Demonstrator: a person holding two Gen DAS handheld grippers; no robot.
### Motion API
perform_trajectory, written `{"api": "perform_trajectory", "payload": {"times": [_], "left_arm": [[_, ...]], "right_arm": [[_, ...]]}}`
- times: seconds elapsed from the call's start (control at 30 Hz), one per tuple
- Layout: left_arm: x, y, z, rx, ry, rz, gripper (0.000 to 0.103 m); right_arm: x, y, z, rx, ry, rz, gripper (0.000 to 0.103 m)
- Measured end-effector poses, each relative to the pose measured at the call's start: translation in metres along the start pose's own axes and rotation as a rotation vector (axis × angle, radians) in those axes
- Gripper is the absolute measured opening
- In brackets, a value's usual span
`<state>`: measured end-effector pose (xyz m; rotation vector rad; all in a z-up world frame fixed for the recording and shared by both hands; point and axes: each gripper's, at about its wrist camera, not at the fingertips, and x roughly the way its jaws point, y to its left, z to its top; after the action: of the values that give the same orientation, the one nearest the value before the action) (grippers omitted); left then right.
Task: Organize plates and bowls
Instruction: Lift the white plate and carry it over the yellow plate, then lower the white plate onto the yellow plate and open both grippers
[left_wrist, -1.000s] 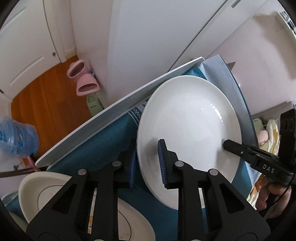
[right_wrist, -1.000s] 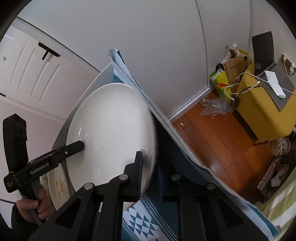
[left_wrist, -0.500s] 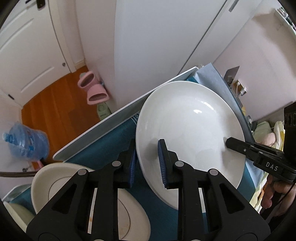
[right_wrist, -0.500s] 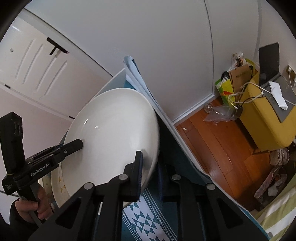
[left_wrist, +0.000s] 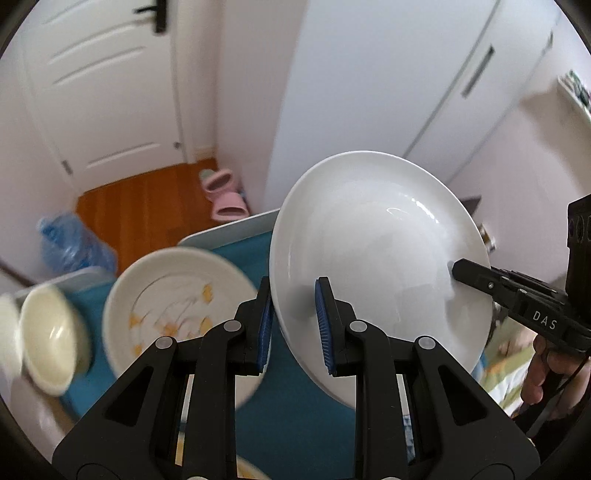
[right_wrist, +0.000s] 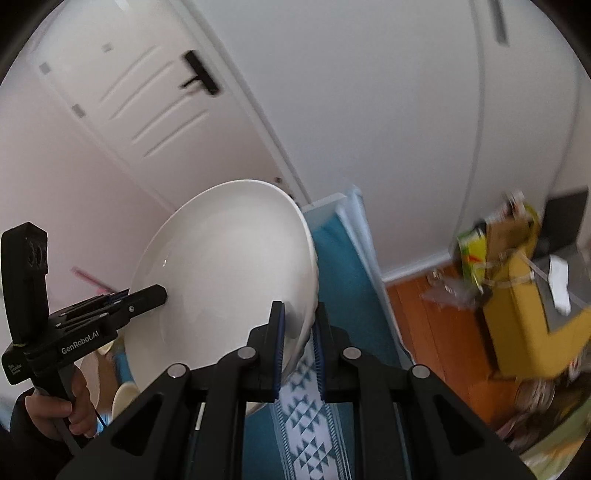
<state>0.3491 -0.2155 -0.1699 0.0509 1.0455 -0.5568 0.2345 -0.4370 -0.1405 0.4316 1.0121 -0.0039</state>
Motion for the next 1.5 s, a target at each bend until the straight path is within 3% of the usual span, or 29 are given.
{"api": "perform_trajectory", "payload": {"times": [0.23, 0.47, 0.7, 0.87, 1.17, 1.5], "left_arm": [[-0.078, 0.016, -0.055, -0.16, -0.095, 0.122, 0.02], [-0.122, 0.044, -0.136, -0.334, -0.103, 0.262, 0.02], [-0.12, 0.09, -0.208, -0.476, -0.023, 0.319, 0.02], [-0.101, 0.114, -0.242, -0.51, 0.027, 0.337, 0.02], [-0.083, 0.129, -0.261, -0.496, 0.068, 0.358, 0.02], [-0.069, 0.122, -0.256, -0.413, 0.114, 0.458, 0.02]], "right_arm": [[-0.022, 0.049, -0.013, -0.183, 0.019, 0.142, 0.013], [-0.007, 0.099, -0.052, -0.356, 0.121, 0.274, 0.013], [0.039, 0.14, -0.105, -0.469, 0.263, 0.312, 0.013], [0.076, 0.156, -0.137, -0.513, 0.338, 0.292, 0.013], [0.096, 0.177, -0.148, -0.585, 0.343, 0.236, 0.013], [0.099, 0.184, -0.152, -0.658, 0.319, 0.191, 0.013]]}}
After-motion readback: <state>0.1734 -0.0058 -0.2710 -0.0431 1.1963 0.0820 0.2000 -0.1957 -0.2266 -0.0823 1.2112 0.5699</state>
